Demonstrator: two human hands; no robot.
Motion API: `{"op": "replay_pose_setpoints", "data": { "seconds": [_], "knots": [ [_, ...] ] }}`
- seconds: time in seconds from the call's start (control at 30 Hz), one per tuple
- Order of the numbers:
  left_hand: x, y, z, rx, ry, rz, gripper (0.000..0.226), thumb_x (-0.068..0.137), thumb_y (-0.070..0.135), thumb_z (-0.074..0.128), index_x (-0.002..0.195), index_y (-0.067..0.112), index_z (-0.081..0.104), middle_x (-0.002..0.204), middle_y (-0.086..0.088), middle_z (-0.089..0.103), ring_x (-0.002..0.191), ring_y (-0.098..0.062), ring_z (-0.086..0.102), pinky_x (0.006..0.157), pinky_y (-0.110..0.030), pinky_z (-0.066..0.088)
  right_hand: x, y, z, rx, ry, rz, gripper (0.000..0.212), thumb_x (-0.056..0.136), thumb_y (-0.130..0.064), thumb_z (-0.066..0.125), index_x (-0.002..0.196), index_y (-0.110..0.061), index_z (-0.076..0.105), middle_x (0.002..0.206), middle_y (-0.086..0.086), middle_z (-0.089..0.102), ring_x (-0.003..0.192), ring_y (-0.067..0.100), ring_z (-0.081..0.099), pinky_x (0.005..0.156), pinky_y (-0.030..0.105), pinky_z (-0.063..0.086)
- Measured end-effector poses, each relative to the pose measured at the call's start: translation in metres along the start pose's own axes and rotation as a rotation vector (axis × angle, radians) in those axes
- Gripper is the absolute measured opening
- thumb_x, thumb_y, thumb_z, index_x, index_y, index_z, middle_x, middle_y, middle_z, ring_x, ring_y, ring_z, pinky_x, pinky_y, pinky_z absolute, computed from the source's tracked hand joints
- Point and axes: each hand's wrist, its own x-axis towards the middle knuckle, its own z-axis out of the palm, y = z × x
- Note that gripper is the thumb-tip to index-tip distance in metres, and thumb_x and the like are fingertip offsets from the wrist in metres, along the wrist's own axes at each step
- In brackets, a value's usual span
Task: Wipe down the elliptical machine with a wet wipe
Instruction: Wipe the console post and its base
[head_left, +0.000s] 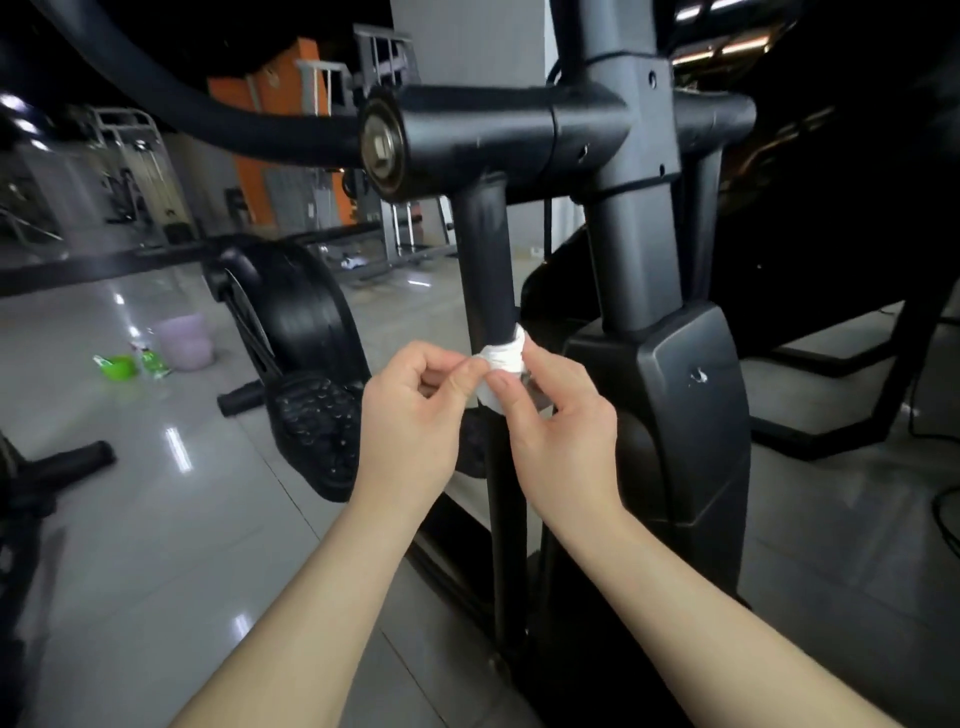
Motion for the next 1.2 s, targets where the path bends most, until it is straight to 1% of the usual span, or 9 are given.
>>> {"op": "replay_pose_setpoints", "data": {
  "seconds": [0.23, 0.4, 0.57, 0.63, 0.73, 0.8, 0.93, 1.1, 1.2],
  "knots": [
    [0.004, 0.009, -0.006, 0.061, -0.057, -0.079, 0.012, 0.091, 0.031, 0.074, 0.080, 0.026, 0.071, 0.079, 0.008, 0.074, 0.078, -0.010, 0.067, 0.074, -0.024, 0.052, -0.004, -0.008, 0.001, 0.045, -0.062, 0.072, 0.050, 0.096, -0.035, 0.068, 0.109, -0.078, 0.046, 0.104, -0.029, 0.062, 0.108, 0.001, 0.060, 0.085, 0.008, 0.044],
    [0.003, 0.008, -0.005, 0.043, -0.036, -0.085, 0.013, 0.091, 0.030, 0.074, 0.079, 0.024, 0.072, 0.078, 0.012, 0.071, 0.073, -0.002, 0.064, 0.067, -0.010, 0.046, -0.004, -0.003, 0.004, -0.016, -0.023, 0.041, 0.042, 0.096, -0.031, 0.068, 0.106, -0.068, 0.053, 0.099, -0.022, 0.061, 0.098, 0.005, 0.060, 0.078, 0.005, 0.041],
    [0.001, 0.007, -0.008, -0.009, -0.046, -0.093, 0.014, 0.090, 0.033, 0.075, 0.081, 0.023, 0.073, 0.078, 0.016, 0.072, 0.073, -0.001, 0.064, 0.066, -0.009, 0.046, -0.005, -0.013, 0.003, -0.010, 0.007, 0.041, 0.047, 0.096, -0.026, 0.070, 0.110, -0.068, 0.053, 0.106, -0.031, 0.065, 0.108, 0.003, 0.062, 0.085, 0.009, 0.045],
    [0.001, 0.007, -0.011, -0.025, -0.049, -0.082, 0.014, 0.090, 0.036, 0.075, 0.082, 0.024, 0.074, 0.078, 0.018, 0.071, 0.073, 0.001, 0.064, 0.065, -0.009, 0.047, -0.005, -0.011, 0.004, 0.005, 0.028, 0.024, 0.039, 0.096, -0.026, 0.069, 0.116, -0.058, 0.060, 0.114, -0.025, 0.067, 0.114, 0.005, 0.062, 0.092, 0.018, 0.051],
    [0.001, 0.005, -0.014, -0.058, -0.063, -0.039, 0.007, 0.092, 0.033, 0.073, 0.090, 0.027, 0.075, 0.082, 0.020, 0.072, 0.077, 0.000, 0.067, 0.068, -0.011, 0.050, -0.004, -0.007, 0.006, -0.023, 0.077, 0.026, 0.034, 0.094, -0.025, 0.071, 0.128, -0.030, 0.069, 0.128, -0.017, 0.064, 0.125, 0.010, 0.058, 0.097, 0.030, 0.054],
    [0.002, 0.006, -0.015, -0.092, -0.065, -0.006, 0.005, 0.095, 0.026, 0.071, 0.097, 0.025, 0.075, 0.085, 0.018, 0.073, 0.081, 0.000, 0.069, 0.071, -0.011, 0.051, -0.002, -0.009, 0.007, -0.040, 0.136, 0.014, 0.033, 0.094, -0.022, 0.073, 0.127, -0.023, 0.071, 0.125, -0.017, 0.060, 0.119, 0.011, 0.059, 0.092, 0.027, 0.055],
    [0.011, 0.020, -0.019, -0.115, -0.015, 0.093, 0.007, 0.094, 0.026, 0.072, 0.099, 0.025, 0.076, 0.087, 0.015, 0.073, 0.085, -0.001, 0.069, 0.074, -0.010, 0.051, 0.017, -0.028, 0.004, -0.080, 0.197, -0.015, 0.033, 0.095, -0.022, 0.072, 0.128, -0.024, 0.070, 0.116, -0.016, 0.057, 0.097, 0.008, 0.064, 0.080, 0.012, 0.049],
    [0.041, 0.047, -0.019, -0.152, 0.056, 0.162, 0.010, 0.092, 0.029, 0.073, 0.099, 0.023, 0.074, 0.085, 0.014, 0.072, 0.082, 0.003, 0.067, 0.073, -0.009, 0.049, 0.054, -0.057, 0.003, -0.097, 0.213, -0.052, 0.028, 0.098, -0.026, 0.068, 0.125, -0.022, 0.071, 0.113, -0.012, 0.059, 0.094, -0.003, 0.059, 0.078, 0.005, 0.042],
    [0.051, 0.051, -0.019, -0.192, 0.083, 0.151, 0.009, 0.092, 0.029, 0.073, 0.099, 0.024, 0.073, 0.087, 0.014, 0.071, 0.083, 0.005, 0.065, 0.072, -0.007, 0.047, 0.073, -0.068, 0.008, -0.192, 0.183, -0.092, 0.014, 0.101, -0.030, 0.061, 0.099, -0.023, 0.073, 0.105, -0.006, 0.062, 0.093, -0.004, 0.057, 0.077, 0.009, 0.042]
  ]
}}
